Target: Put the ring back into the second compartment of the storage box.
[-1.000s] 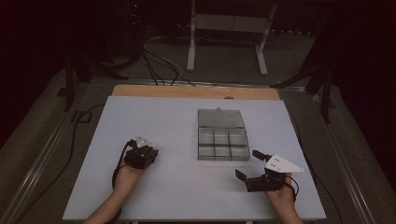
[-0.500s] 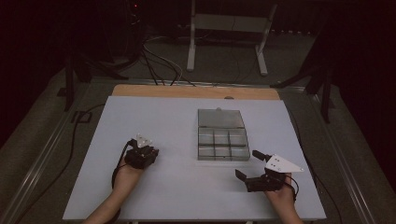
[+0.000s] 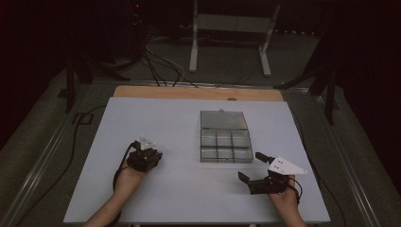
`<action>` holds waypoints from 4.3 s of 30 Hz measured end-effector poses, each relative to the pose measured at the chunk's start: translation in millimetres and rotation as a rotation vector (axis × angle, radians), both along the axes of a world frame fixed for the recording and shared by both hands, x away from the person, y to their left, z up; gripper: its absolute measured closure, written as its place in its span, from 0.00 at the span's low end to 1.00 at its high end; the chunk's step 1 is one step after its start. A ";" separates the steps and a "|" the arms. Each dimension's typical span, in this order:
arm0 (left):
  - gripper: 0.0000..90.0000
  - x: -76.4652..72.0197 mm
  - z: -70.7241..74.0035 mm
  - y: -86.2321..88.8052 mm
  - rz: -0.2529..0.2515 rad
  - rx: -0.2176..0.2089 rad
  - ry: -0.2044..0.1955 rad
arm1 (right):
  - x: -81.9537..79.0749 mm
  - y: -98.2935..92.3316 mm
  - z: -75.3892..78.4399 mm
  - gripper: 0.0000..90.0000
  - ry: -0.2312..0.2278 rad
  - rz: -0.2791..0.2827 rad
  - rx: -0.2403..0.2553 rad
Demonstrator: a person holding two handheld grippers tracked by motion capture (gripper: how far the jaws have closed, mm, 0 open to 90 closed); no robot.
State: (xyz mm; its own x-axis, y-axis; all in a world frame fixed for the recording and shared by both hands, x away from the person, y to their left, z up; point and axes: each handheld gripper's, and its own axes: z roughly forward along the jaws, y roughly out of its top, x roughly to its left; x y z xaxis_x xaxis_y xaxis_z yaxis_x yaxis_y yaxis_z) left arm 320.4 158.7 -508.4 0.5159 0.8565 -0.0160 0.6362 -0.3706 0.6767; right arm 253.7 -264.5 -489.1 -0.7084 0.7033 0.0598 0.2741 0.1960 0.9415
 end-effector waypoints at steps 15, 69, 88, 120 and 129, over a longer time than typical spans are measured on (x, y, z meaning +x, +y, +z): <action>0.82 -0.4 4.6 -12.3 -0.079 -0.008 -0.005 | -0.6 -1.0 0.4 0.00 -0.002 -0.001 0.002; 0.82 8.1 27.6 -48.5 -0.352 -0.046 -0.065 | -1.0 -1.5 0.6 0.00 0.000 -0.001 0.003; 0.82 17.9 38.0 -59.0 -0.387 -0.078 -0.081 | -1.3 -1.7 0.6 0.00 -0.001 0.002 0.002; 0.82 37.9 58.4 -100.8 -0.473 -0.122 -0.087 | -1.7 -2.6 0.9 0.00 -0.003 0.004 0.005; 0.82 41.6 61.1 -113.9 -0.497 -0.112 -0.094 | -1.5 -2.5 0.6 0.00 -0.001 0.006 0.006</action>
